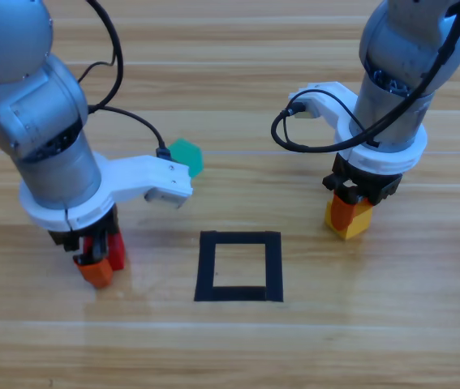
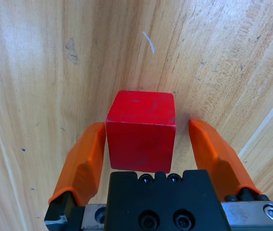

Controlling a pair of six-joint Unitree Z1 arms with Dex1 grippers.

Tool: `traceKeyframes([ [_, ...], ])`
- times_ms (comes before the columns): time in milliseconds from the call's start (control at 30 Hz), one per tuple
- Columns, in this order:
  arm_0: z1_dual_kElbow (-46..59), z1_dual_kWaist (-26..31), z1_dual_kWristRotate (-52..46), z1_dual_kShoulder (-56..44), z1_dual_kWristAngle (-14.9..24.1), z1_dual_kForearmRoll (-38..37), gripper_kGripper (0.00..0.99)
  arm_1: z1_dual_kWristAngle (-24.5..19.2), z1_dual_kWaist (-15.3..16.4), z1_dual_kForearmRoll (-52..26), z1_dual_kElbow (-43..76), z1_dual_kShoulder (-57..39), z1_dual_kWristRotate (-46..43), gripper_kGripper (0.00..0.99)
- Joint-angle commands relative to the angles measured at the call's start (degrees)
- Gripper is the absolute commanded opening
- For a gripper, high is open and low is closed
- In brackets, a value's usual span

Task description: Stack the blocks in the rectangular block: red at the bottom, yellow in the middle, green on top

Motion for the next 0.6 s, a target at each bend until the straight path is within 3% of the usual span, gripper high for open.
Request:
traceKeyframes([
  [33, -0.2, 1.2, -0.4, 2.9, -0.9, -0.8, 0.68, -0.7, 1.3, 2.3, 0.3, 3.1, -0.6, 0.014],
  [200, -0.8, 1.2, -0.4, 2.6, -1.9, -0.8, 0.531, -0.7, 1.3, 2.7, 0.6, 2.3, -0.8, 0.014],
  [333, -1.6, 1.2, -0.3, 2.8, -2.3, -0.8, 0.324, -0.7, 1.2, 3.0, 0.5, 1.8, -0.9, 0.014],
  [400, -2.1, 1.2, -0.3, 3.1, -3.0, -0.8, 0.167, -0.7, 1.2, 3.2, 0.5, 1.6, -0.9, 0.014],
  [433, -2.6, 1.2, -0.4, 3.5, -3.0, -0.8, 0.006, -0.7, 1.3, 3.2, 0.5, 1.4, -0.9, 0.014],
  [600, -5.8, 1.2, -2.6, 4.4, -2.8, 0.9, 0.0, -0.7, 1.3, 3.7, 0.4, 0.9, -1.0, 0.014],
])
